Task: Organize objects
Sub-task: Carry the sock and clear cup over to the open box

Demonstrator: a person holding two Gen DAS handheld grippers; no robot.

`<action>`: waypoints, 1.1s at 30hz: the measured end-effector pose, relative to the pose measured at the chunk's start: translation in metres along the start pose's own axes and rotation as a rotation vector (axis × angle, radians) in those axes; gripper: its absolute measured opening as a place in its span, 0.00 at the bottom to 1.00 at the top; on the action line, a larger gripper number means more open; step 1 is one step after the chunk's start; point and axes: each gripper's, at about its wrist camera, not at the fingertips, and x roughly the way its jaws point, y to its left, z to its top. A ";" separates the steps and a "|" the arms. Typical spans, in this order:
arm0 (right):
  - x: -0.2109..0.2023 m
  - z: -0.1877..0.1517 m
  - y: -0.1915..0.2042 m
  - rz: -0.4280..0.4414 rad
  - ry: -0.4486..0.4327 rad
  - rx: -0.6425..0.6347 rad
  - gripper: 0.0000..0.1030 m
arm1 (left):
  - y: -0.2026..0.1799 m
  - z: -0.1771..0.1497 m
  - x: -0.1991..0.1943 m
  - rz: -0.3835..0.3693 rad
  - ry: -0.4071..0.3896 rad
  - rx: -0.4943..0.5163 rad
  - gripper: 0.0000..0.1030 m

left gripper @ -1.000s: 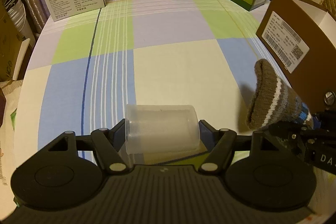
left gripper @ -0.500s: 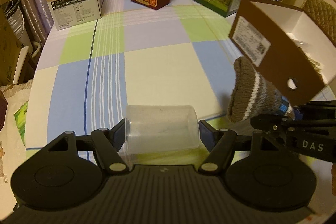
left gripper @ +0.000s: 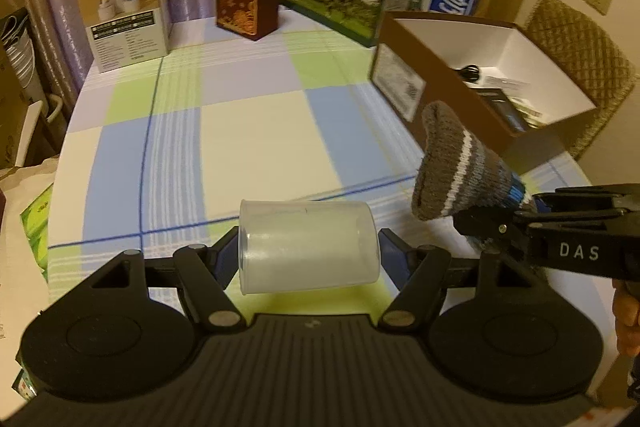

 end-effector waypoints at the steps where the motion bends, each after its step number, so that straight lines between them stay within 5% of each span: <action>1: -0.005 -0.002 -0.002 0.000 -0.002 0.004 0.23 | -0.005 -0.002 -0.003 -0.007 -0.001 0.003 0.66; 21: -0.104 -0.042 -0.091 -0.103 -0.048 0.128 0.23 | -0.112 -0.005 -0.021 -0.117 -0.022 0.095 0.66; 33: -0.135 -0.030 -0.135 -0.129 -0.086 0.131 0.23 | -0.164 0.017 -0.014 -0.139 -0.061 0.130 0.66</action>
